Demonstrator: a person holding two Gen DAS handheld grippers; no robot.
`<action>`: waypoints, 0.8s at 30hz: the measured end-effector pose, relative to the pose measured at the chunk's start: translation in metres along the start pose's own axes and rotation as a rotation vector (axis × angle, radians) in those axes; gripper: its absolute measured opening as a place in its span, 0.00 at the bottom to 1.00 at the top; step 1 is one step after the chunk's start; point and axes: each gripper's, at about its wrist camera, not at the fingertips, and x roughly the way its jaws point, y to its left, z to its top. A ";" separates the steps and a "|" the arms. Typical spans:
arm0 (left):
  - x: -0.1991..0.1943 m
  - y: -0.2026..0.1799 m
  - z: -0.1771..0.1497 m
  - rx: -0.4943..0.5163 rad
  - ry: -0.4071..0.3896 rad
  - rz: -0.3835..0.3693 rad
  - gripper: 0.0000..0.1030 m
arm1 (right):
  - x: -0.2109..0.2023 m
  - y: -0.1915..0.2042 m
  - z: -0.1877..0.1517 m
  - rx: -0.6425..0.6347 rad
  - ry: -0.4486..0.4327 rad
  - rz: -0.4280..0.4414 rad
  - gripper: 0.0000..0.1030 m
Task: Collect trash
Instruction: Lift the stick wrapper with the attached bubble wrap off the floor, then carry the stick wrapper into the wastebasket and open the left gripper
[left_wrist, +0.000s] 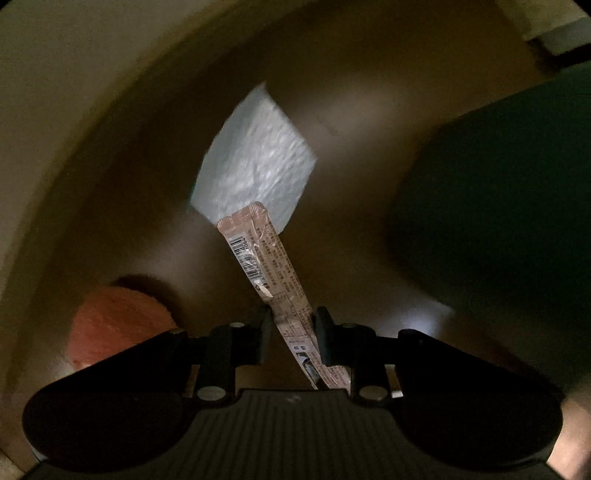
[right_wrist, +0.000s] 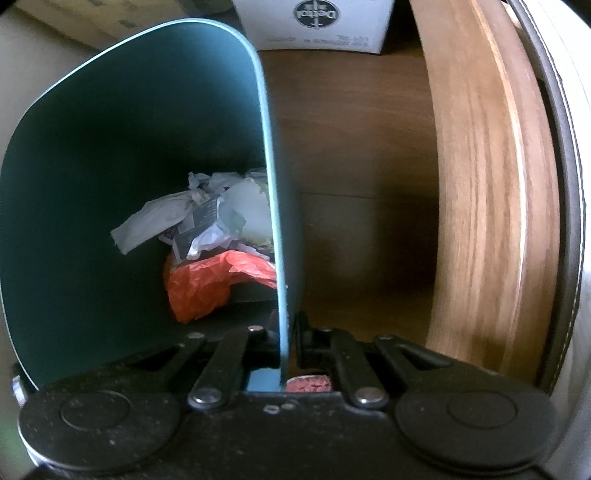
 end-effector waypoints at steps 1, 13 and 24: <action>-0.014 -0.002 0.001 0.026 -0.006 0.001 0.24 | 0.000 0.001 0.000 0.006 0.001 -0.011 0.03; -0.176 -0.050 0.005 0.256 -0.148 -0.039 0.24 | -0.020 0.029 0.009 -0.189 -0.093 -0.152 0.02; -0.272 -0.110 0.015 0.401 -0.270 -0.121 0.24 | -0.022 0.038 0.003 -0.210 -0.061 -0.121 0.05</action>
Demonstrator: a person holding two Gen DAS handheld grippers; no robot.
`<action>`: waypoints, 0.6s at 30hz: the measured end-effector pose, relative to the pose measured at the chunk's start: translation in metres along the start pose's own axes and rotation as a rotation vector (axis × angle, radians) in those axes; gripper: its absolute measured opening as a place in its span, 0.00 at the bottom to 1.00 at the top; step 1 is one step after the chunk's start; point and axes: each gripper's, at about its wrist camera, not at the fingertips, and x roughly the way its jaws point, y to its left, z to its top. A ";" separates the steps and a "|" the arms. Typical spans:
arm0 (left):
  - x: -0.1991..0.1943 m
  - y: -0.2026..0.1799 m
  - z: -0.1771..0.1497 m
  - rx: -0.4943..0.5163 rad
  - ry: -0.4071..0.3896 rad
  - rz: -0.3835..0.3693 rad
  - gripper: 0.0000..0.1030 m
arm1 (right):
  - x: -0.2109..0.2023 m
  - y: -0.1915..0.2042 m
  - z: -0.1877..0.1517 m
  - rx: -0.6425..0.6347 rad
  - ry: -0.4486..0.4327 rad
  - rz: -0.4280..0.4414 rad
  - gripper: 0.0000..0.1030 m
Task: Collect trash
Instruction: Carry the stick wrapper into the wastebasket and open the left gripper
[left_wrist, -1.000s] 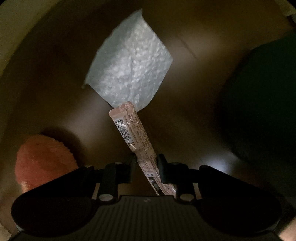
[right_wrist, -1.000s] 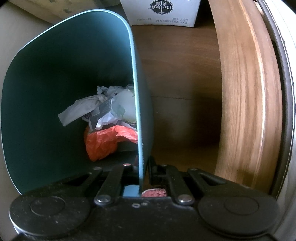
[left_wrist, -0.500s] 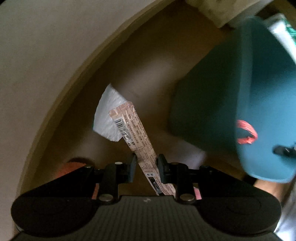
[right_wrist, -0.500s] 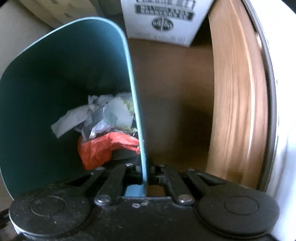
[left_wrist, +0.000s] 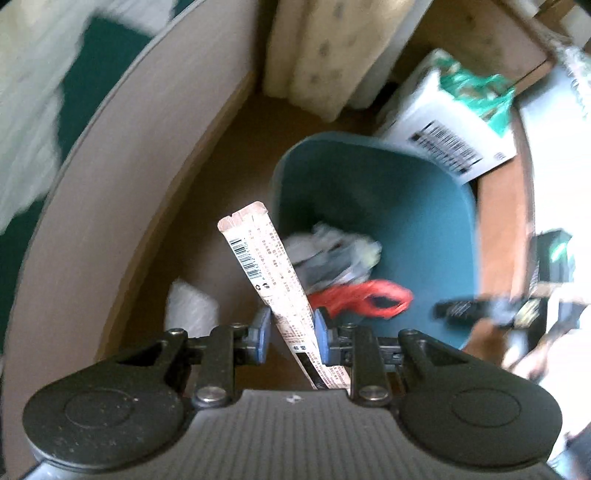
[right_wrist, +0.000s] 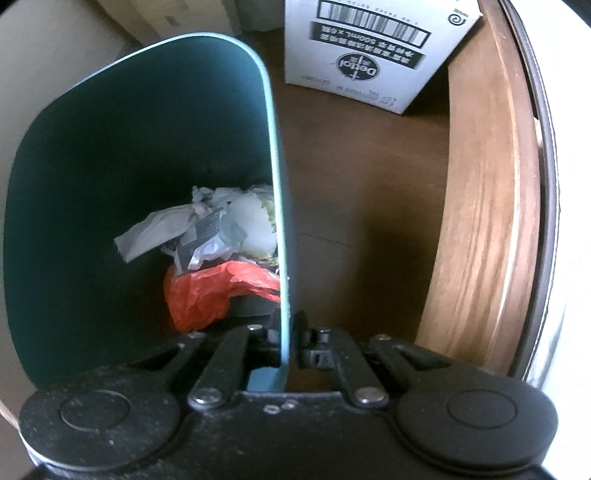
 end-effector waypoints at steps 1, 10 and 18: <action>-0.001 -0.005 0.011 0.002 -0.016 -0.006 0.24 | -0.001 0.003 0.000 -0.008 -0.002 -0.002 0.05; 0.091 -0.056 0.068 0.132 0.095 -0.043 0.24 | -0.008 0.021 0.008 -0.099 -0.024 -0.029 0.08; 0.158 -0.079 0.063 0.180 0.206 -0.011 0.24 | -0.007 0.023 0.017 -0.093 -0.018 -0.025 0.09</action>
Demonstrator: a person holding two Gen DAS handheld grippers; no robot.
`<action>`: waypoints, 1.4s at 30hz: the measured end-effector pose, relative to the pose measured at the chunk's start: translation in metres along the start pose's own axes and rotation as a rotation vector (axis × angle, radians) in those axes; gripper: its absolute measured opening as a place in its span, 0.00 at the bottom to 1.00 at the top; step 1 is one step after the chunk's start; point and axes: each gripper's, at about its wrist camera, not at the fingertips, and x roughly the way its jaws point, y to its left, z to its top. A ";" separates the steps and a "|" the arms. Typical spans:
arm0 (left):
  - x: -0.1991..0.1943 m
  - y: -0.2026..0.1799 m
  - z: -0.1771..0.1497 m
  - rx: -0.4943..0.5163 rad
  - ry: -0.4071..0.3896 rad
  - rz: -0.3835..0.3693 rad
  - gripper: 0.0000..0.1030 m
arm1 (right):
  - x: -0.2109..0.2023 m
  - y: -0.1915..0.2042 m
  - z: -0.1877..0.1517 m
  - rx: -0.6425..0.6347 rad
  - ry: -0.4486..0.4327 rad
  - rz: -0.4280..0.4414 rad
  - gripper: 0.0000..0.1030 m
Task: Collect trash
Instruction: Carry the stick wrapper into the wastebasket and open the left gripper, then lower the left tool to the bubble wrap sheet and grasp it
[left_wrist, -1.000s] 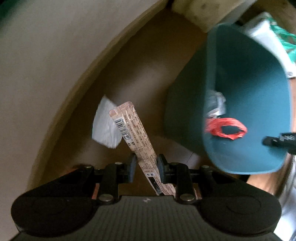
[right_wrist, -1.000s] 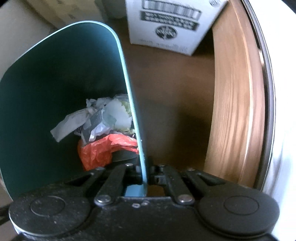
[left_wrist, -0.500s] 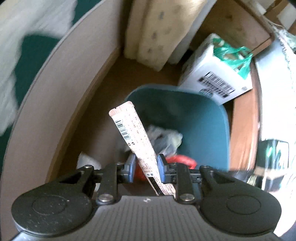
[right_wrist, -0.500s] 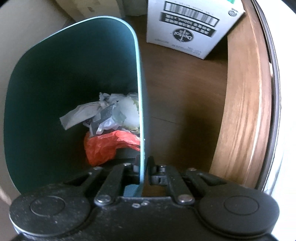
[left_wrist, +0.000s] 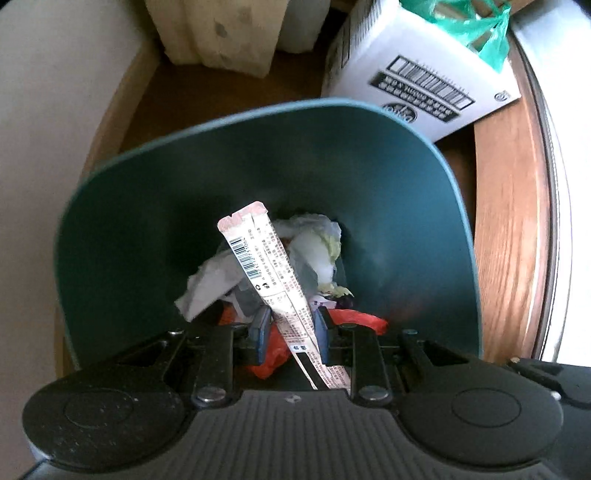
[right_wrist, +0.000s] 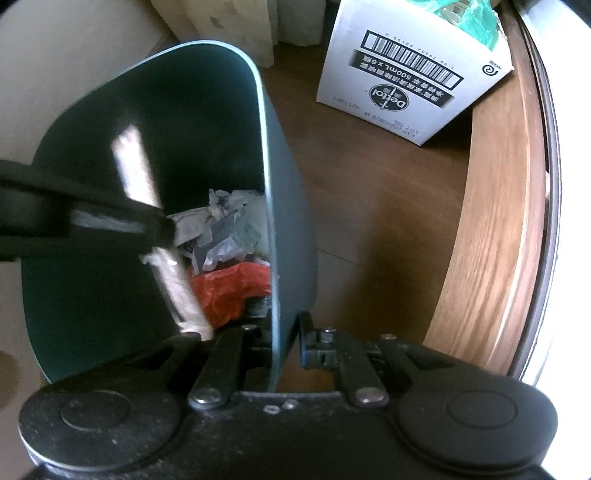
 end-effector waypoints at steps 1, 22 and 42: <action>0.002 -0.002 0.001 0.001 0.003 0.002 0.25 | 0.001 -0.001 0.001 0.003 0.003 0.002 0.09; -0.074 0.021 -0.026 0.024 -0.233 -0.061 0.63 | 0.008 -0.019 0.023 0.041 0.004 0.007 0.06; -0.053 0.128 -0.124 -0.144 -0.275 0.220 0.75 | 0.011 -0.055 0.017 0.124 -0.010 -0.031 0.03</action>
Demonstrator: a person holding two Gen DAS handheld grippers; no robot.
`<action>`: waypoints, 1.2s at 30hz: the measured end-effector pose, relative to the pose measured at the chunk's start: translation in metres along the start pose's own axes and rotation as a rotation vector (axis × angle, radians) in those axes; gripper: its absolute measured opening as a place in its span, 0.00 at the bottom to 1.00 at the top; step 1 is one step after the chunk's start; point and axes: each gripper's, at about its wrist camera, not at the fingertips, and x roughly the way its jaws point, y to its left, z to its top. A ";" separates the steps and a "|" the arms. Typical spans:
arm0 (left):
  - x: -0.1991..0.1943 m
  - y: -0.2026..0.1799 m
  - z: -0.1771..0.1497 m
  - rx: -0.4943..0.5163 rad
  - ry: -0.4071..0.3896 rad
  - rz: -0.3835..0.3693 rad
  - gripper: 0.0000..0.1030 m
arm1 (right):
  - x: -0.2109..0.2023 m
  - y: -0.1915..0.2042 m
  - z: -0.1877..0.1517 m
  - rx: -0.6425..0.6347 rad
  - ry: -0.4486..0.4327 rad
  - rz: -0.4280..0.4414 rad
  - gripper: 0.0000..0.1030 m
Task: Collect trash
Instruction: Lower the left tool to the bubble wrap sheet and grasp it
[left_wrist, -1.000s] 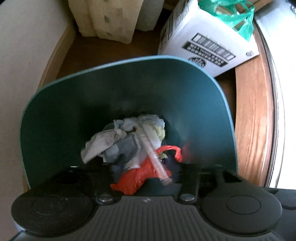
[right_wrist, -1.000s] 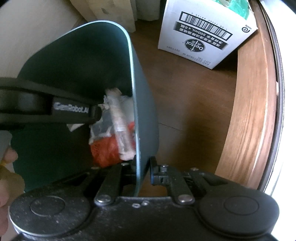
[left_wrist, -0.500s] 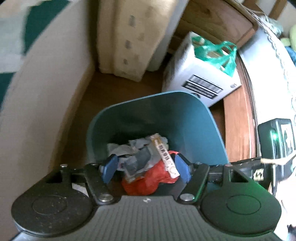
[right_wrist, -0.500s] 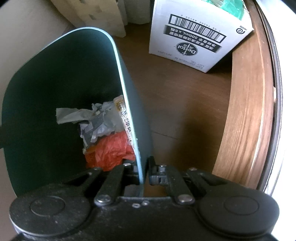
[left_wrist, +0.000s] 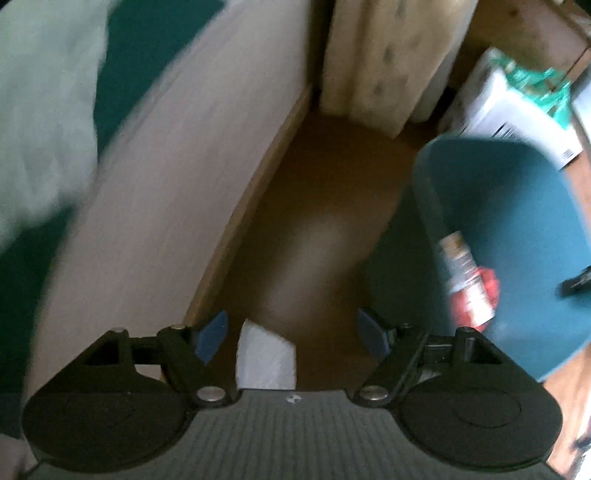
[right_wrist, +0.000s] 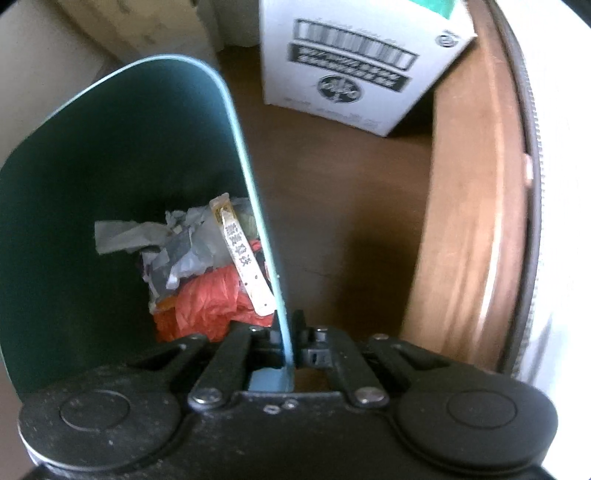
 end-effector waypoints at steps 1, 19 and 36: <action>0.011 0.002 -0.006 0.003 0.015 0.012 0.75 | -0.001 -0.005 0.001 0.008 -0.005 -0.009 0.03; 0.208 0.022 -0.071 0.037 0.204 0.134 0.75 | 0.014 0.001 -0.025 -0.050 0.044 0.005 0.07; 0.253 0.043 -0.088 0.096 0.281 0.051 0.41 | 0.016 0.003 -0.025 -0.078 0.021 0.025 0.06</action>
